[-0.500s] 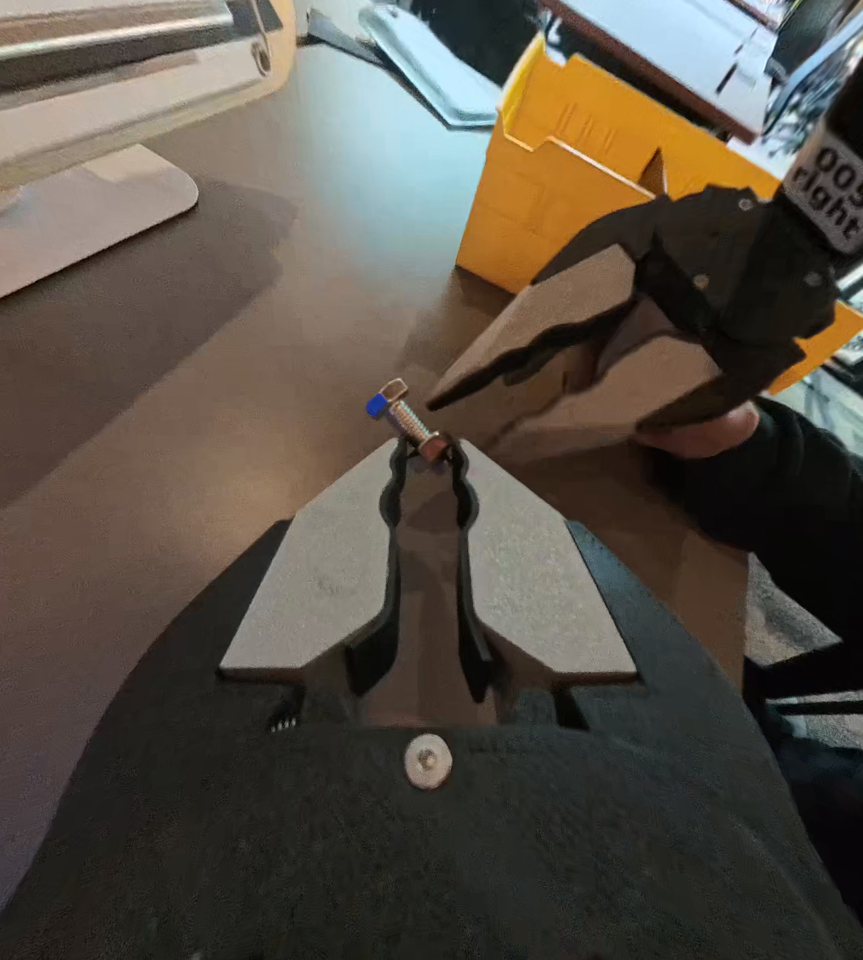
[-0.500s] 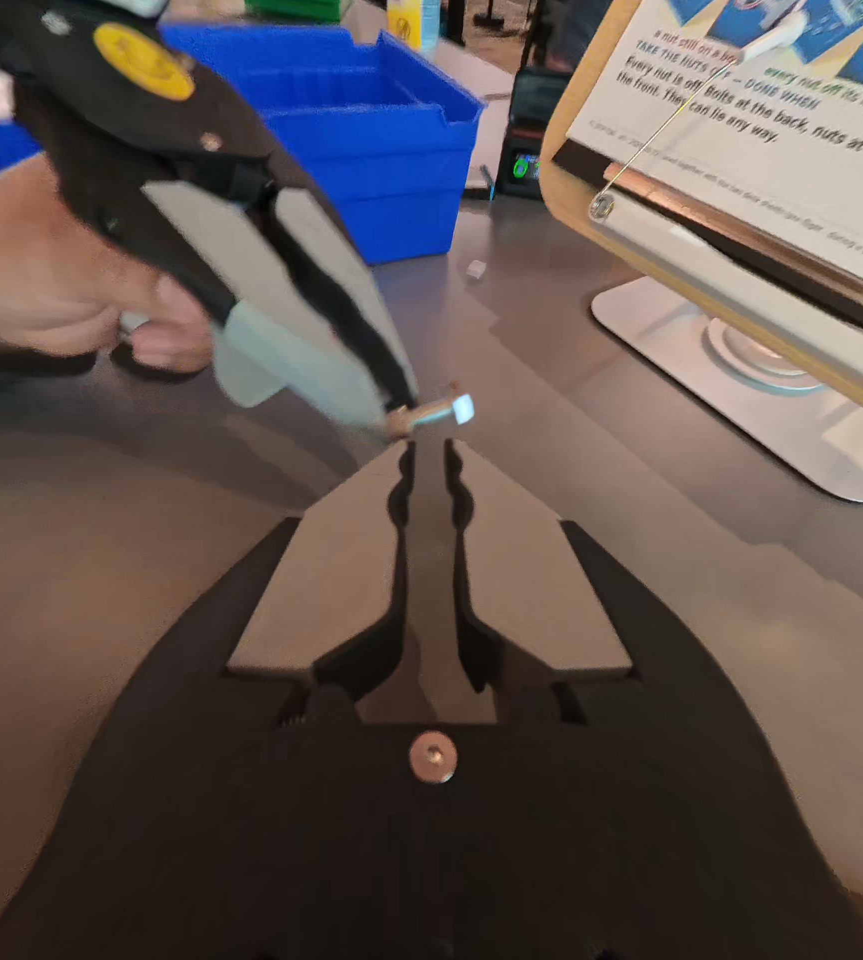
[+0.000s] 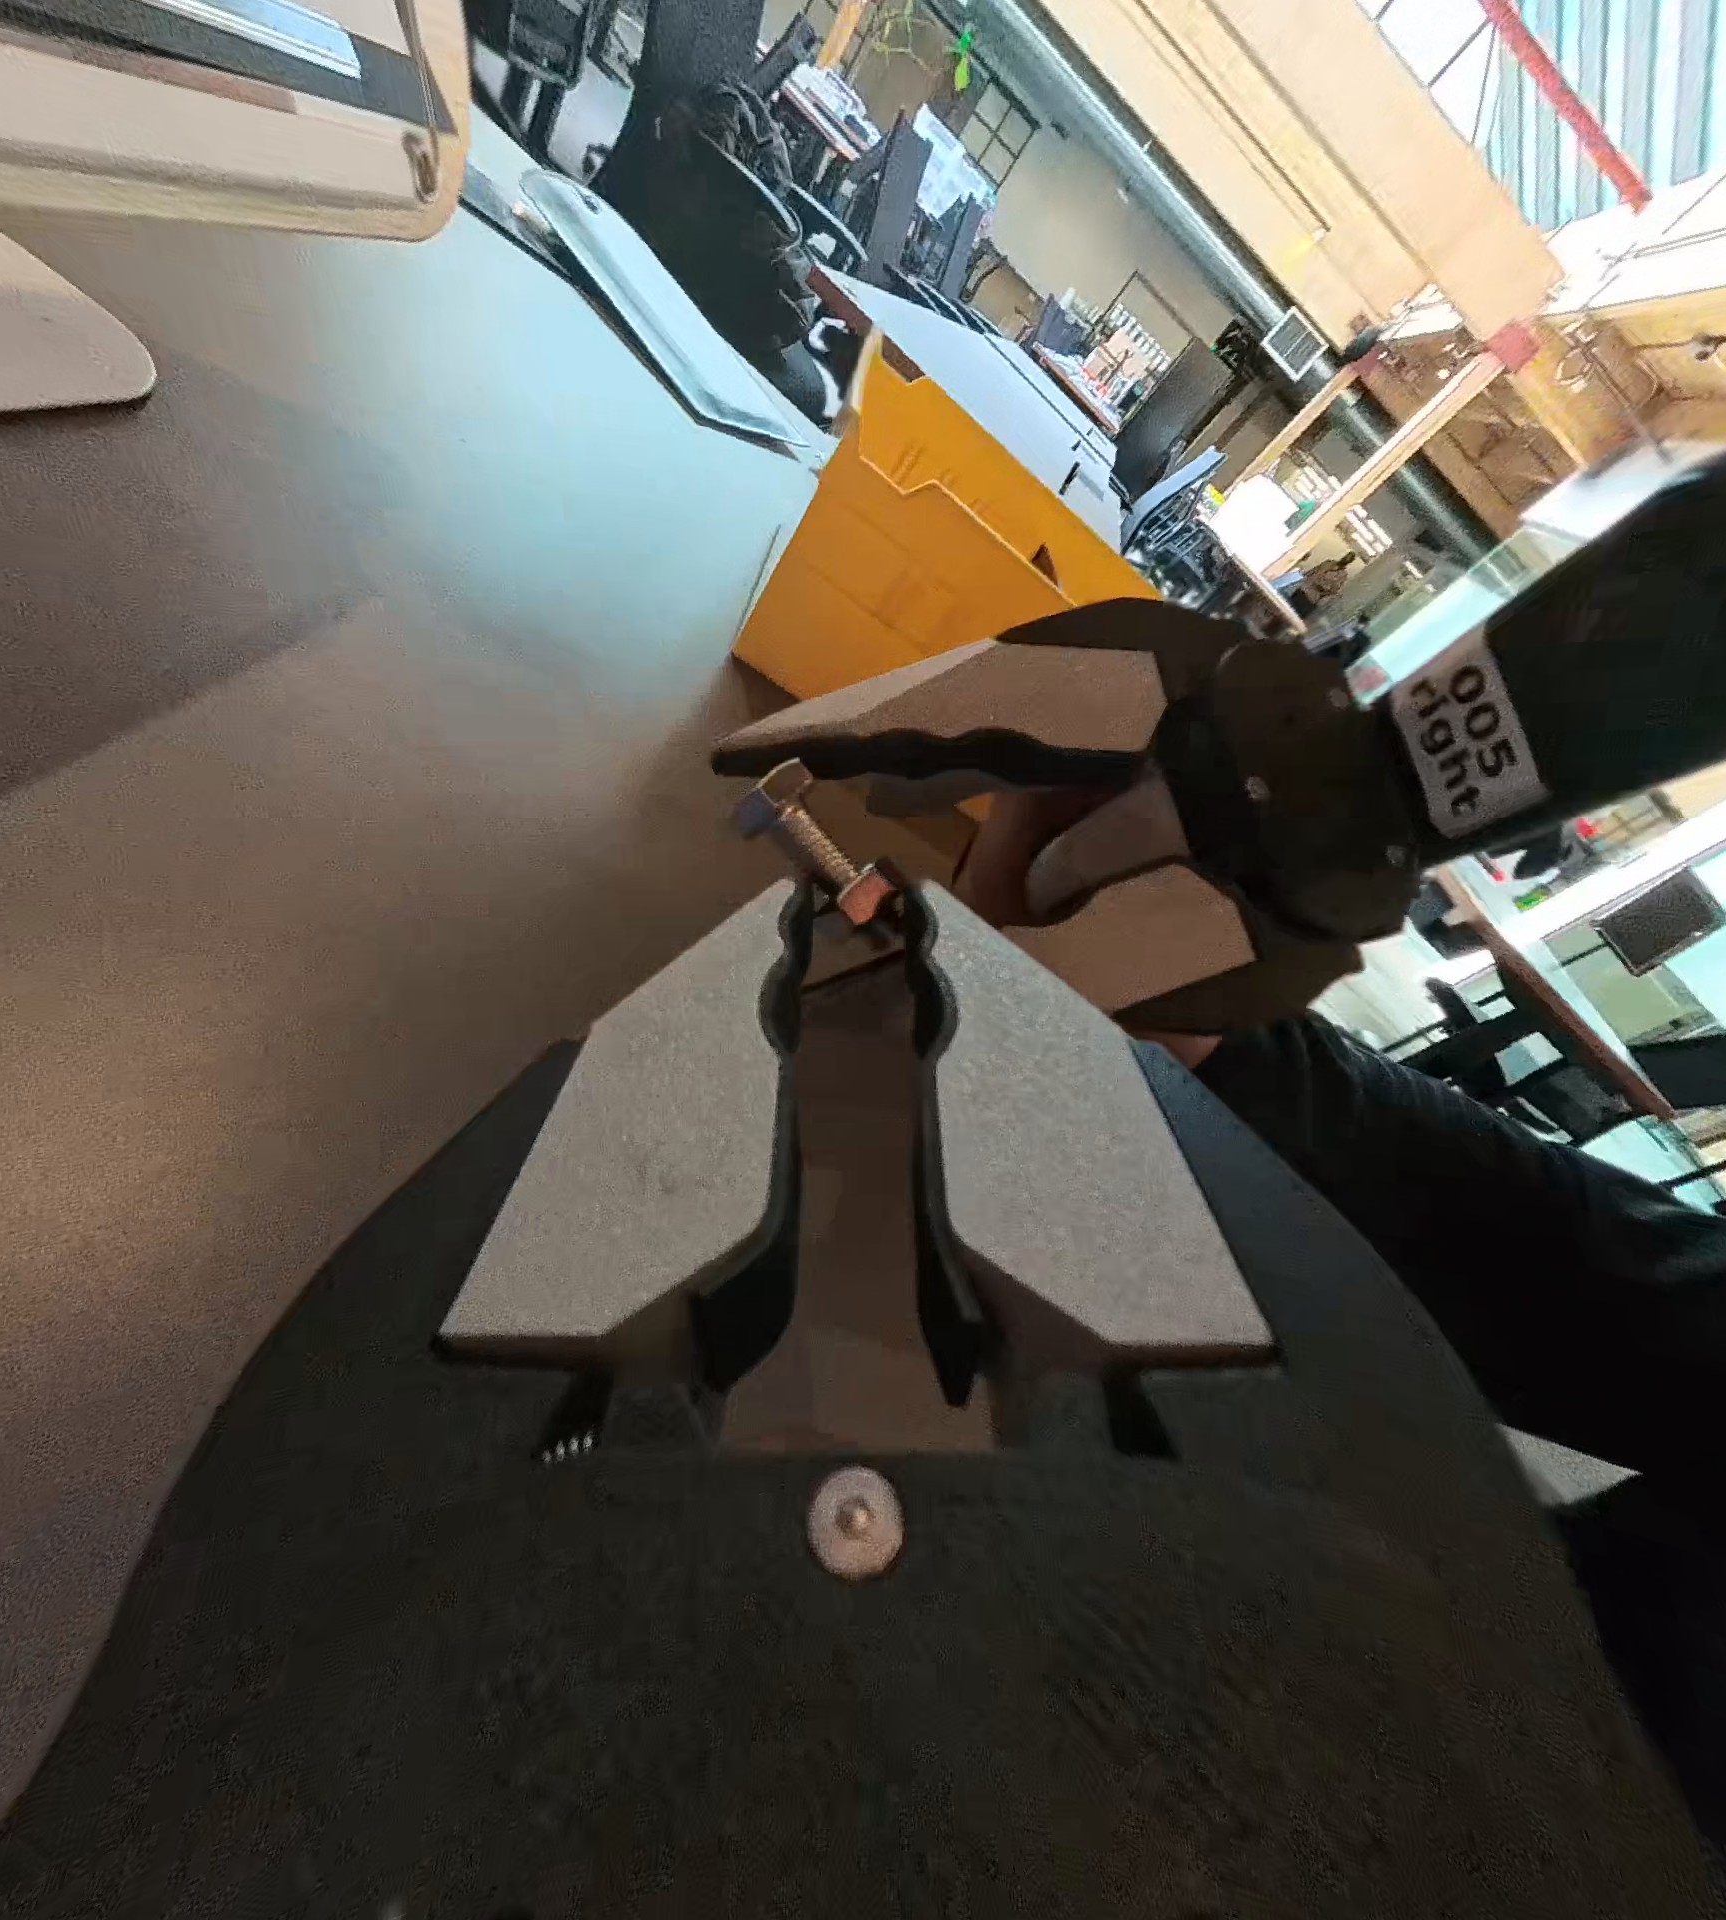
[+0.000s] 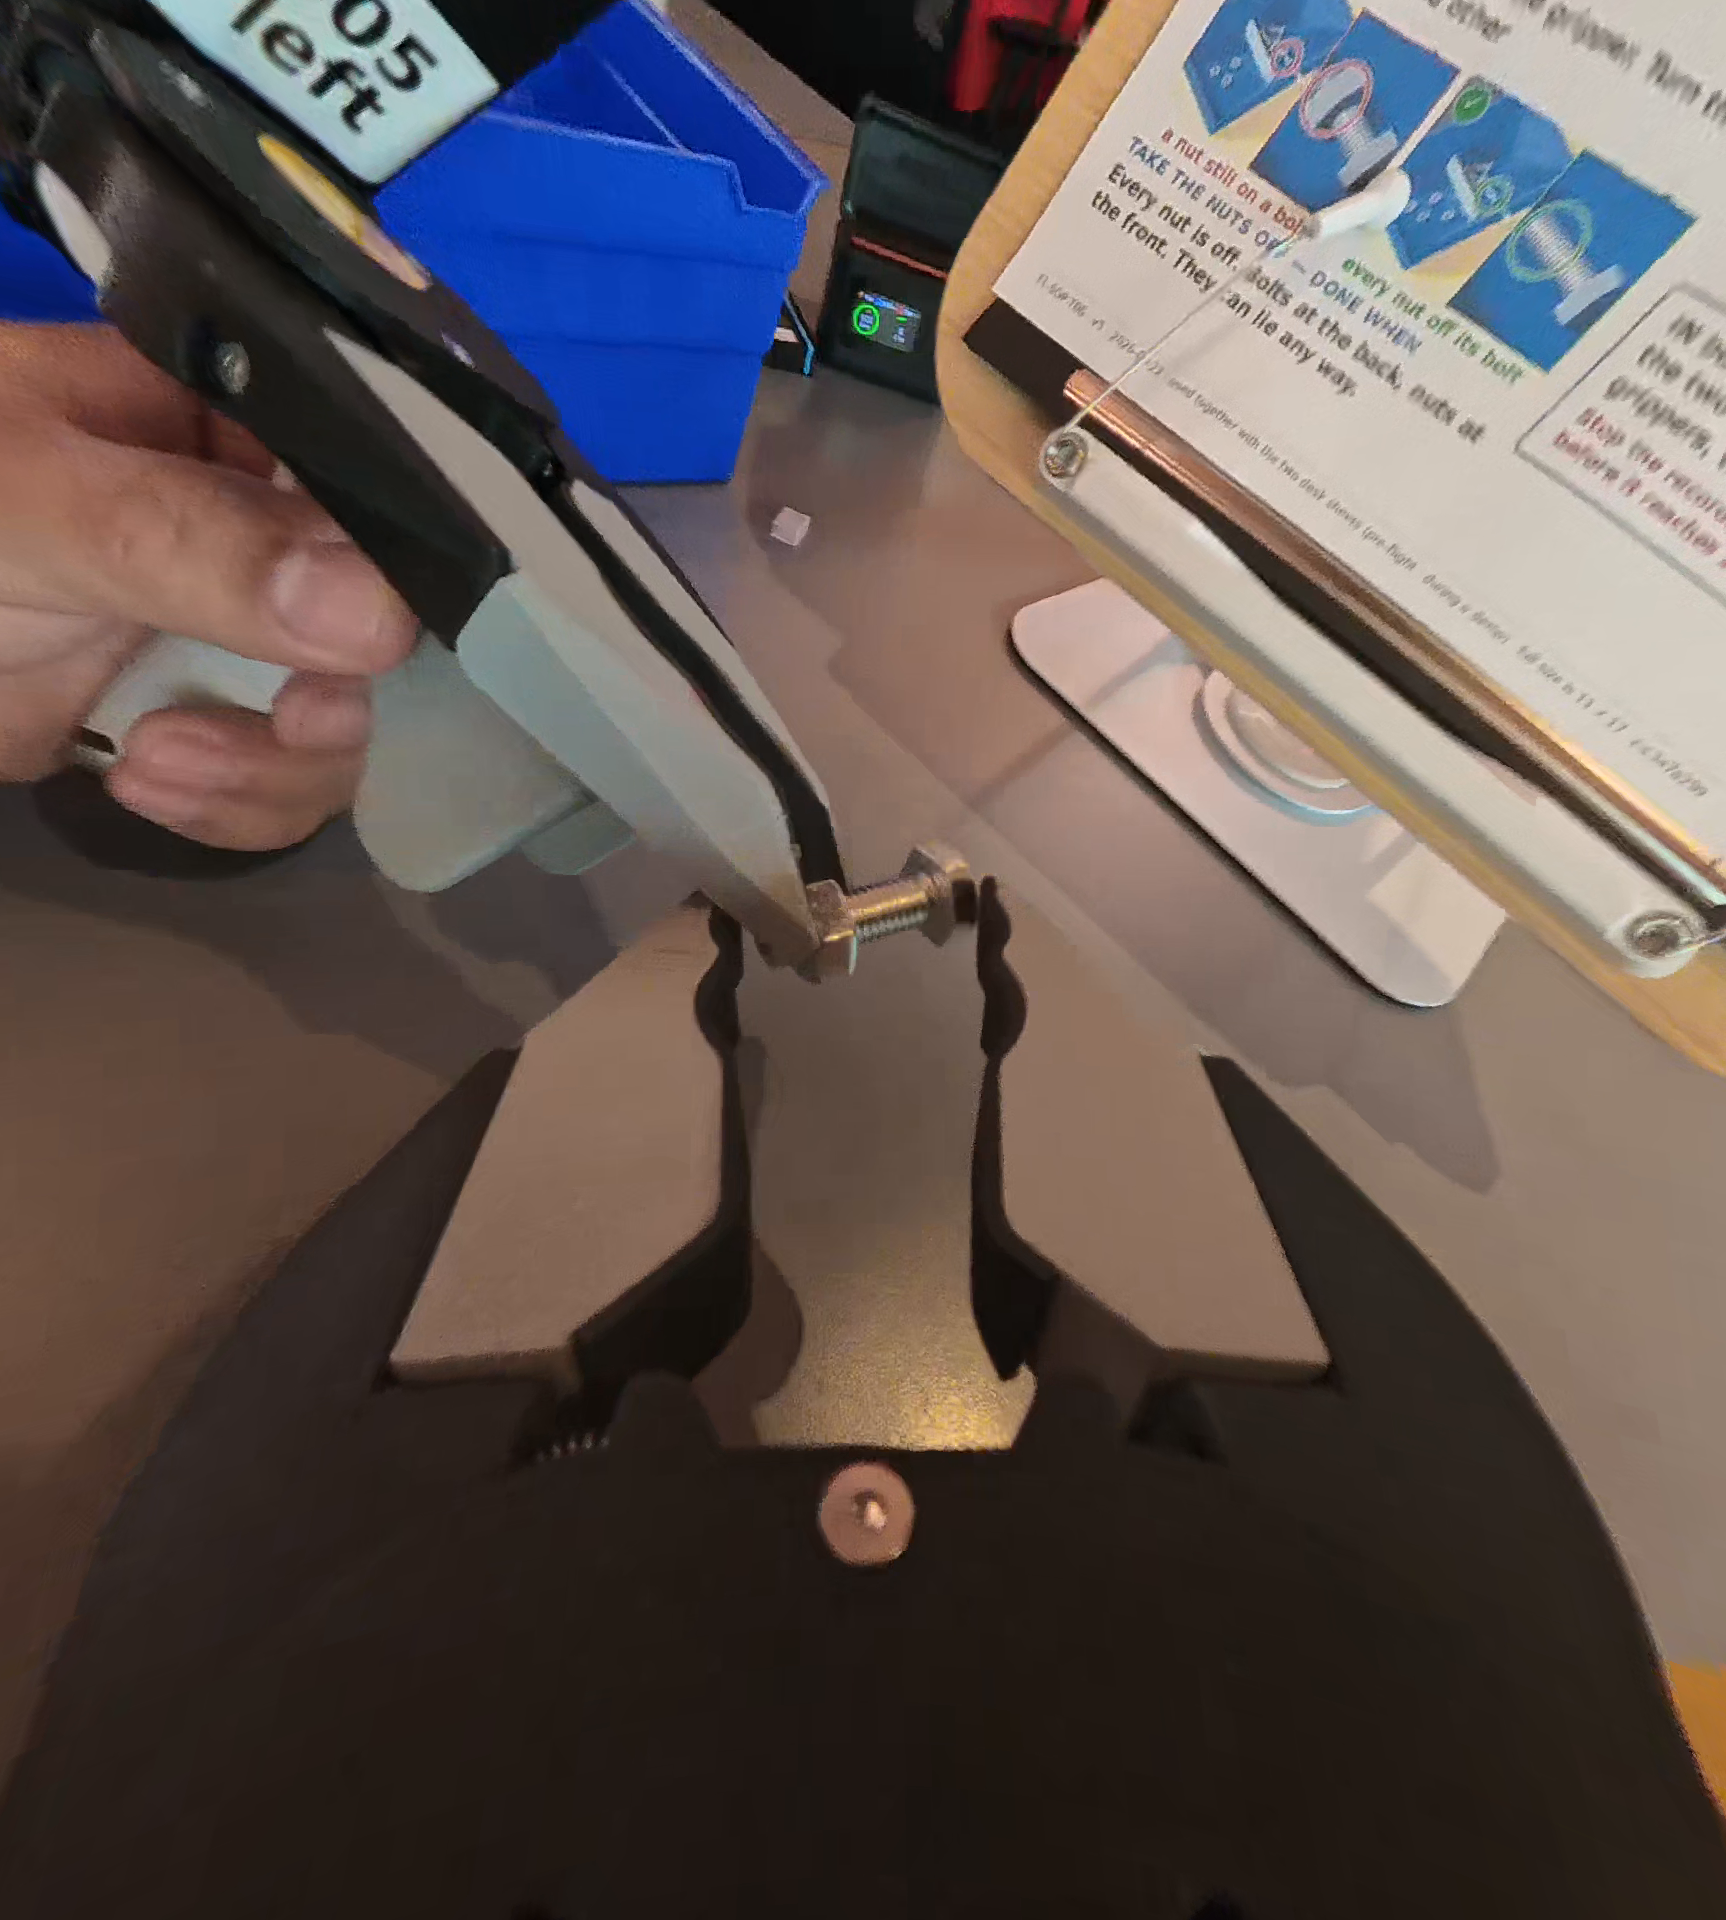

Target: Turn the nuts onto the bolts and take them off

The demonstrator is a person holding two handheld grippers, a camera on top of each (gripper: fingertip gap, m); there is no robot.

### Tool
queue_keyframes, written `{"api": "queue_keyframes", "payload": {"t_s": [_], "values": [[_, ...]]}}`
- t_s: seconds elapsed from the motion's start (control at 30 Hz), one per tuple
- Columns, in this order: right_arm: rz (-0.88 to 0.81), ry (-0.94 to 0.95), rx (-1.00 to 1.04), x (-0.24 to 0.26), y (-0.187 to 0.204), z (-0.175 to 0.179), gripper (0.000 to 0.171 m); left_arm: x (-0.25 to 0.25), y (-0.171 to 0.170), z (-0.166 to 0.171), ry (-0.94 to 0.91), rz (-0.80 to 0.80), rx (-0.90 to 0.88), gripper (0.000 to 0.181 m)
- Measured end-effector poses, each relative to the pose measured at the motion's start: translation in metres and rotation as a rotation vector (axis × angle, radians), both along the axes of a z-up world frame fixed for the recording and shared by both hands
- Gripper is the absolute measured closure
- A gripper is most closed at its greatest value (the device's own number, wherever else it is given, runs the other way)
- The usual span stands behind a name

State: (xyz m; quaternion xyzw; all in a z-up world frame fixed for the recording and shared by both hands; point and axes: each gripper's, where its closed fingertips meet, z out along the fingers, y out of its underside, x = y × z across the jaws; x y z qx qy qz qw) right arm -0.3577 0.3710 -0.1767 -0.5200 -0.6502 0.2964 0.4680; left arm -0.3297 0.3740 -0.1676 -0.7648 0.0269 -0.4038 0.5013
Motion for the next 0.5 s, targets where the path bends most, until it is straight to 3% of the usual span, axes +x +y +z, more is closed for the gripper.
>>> {"api": "queue_keyframes", "payload": {"t_s": [0.23,0.37,0.5], "values": [[-0.08,-0.107,0.195,0.003,0.003,-0.015,0.133,-0.001,0.0,-0.013,0.101,0.038,-0.017,0.166],[-0.121,-0.204,0.269,0.004,0.009,-0.033,0.133,-0.009,-0.003,-0.004,0.138,0.044,0.059,0.166],[-0.178,-0.273,0.282,0.006,0.021,-0.045,0.132,-0.061,-0.001,-0.005,0.382,0.285,0.114,0.163]]}}
